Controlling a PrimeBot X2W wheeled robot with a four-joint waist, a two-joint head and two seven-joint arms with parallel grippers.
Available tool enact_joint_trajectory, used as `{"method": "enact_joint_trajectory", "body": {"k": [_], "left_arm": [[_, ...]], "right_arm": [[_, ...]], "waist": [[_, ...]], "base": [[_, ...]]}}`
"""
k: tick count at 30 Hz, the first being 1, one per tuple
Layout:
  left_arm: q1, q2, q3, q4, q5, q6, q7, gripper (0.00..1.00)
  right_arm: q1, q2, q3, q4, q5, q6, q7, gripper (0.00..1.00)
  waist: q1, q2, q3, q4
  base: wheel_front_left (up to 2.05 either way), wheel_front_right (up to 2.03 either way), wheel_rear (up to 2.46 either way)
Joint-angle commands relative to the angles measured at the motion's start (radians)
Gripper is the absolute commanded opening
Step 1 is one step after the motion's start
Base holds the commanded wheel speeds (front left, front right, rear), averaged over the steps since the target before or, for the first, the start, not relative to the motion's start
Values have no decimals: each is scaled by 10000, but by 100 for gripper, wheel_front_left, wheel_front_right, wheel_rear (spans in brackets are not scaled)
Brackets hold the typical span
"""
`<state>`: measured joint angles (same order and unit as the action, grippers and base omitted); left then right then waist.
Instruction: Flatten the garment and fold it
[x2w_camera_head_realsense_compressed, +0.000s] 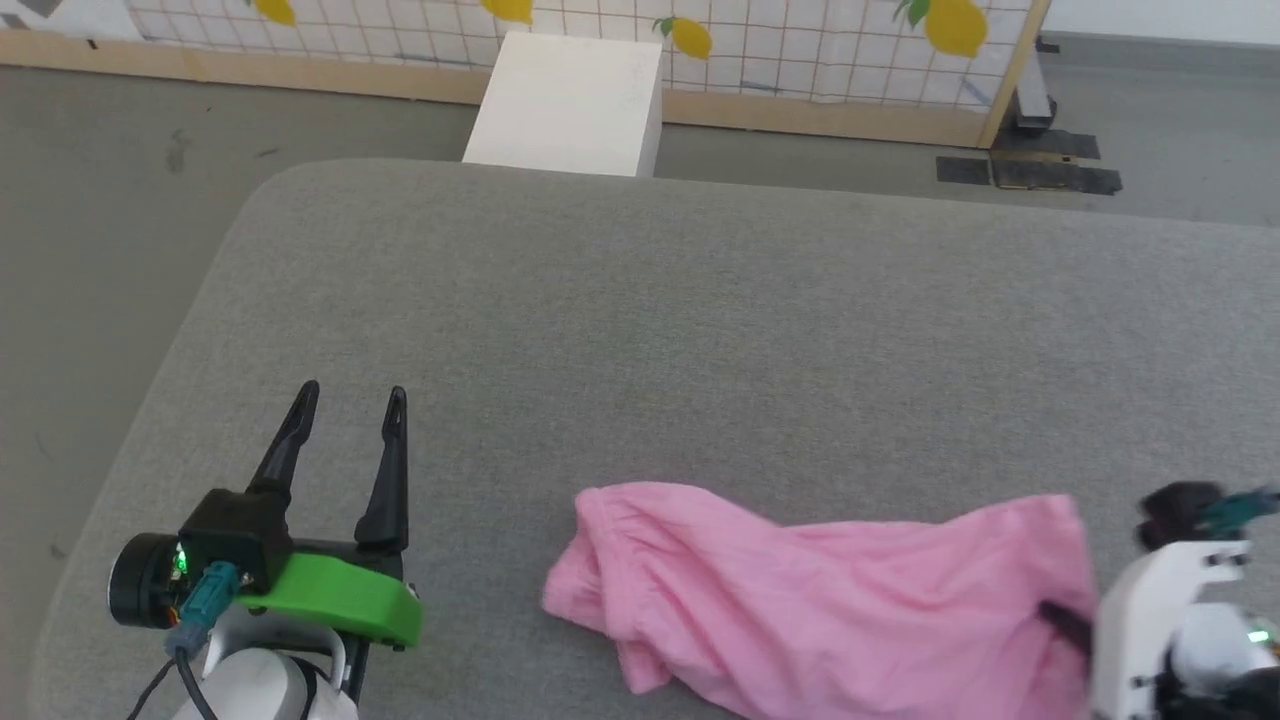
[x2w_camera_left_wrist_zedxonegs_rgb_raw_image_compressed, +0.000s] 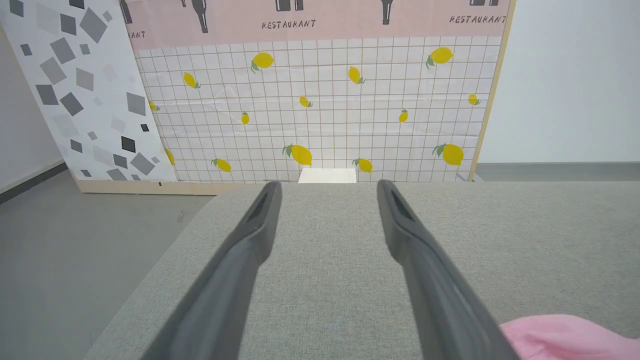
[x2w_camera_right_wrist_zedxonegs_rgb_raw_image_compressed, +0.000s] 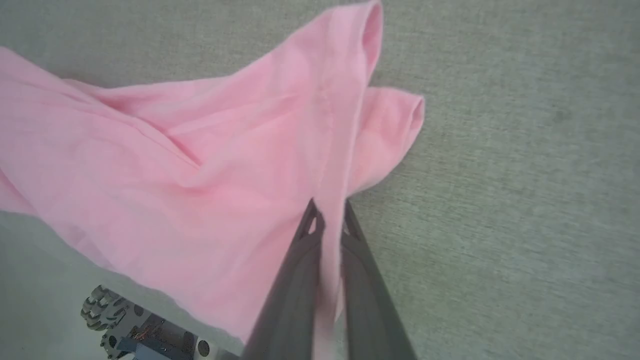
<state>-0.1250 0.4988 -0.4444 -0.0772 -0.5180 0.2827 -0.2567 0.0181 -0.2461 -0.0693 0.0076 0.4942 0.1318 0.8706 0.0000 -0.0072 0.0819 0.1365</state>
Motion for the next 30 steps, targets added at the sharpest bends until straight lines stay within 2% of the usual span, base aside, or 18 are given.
{"method": "enact_joint_trajectory", "body": {"k": [1, 4, 6, 11, 17, 23, 26, 30], "left_arm": [[110, 49, -15, -45, 144, 34, 19, 100], [144, 55, -51, -90, 146, 66, 54, 100], [162, 42, -104, -126, 134, 85, 66, 100], [180, 64, -84, -103, 113, 101, 58, 100], [167, 109, -148, -97, 130, 100, 113, 100], [122, 92, -264, -88, 142, 77, 175, 100], [76, 75, -300, -65, 137, 62, 185, 100], [4, 61, -364, -14, 130, 12, 204, 100]], "right_arm": [[-169, -175, -282, -71, 7, -11, 133, 0], [-212, -383, -1115, -127, -15, -11, 509, 0], [-311, -634, -2649, -273, -77, -11, 1106, 0], [-559, -343, -3109, -718, 161, -11, 1478, 0], [-801, 477, -2566, -1671, 947, -11, 2269, 0], [-852, 1491, -1554, -1971, 1765, -11, 2932, 0], [-843, 1784, -932, -1774, 2069, -11, 2837, 0], [-848, 1939, -53, -974, 2475, -11, 2182, 0]], "waist": [[0, 72, -57, -78], [0, 72, -74, -168], [0, 72, -43, -296], [0, 72, -79, -412], [0, 72, -236, -468], [0, 72, -383, -396], [0, 72, -421, -345], [0, 72, -447, -223]], "base": [[0, 0, 0], [0, 0, 0], [0, 0, 0], [0, 0, 0], [0, 0, 0], [0, 0, 0], [0, 0, 0], [0, 0, 0]]}}
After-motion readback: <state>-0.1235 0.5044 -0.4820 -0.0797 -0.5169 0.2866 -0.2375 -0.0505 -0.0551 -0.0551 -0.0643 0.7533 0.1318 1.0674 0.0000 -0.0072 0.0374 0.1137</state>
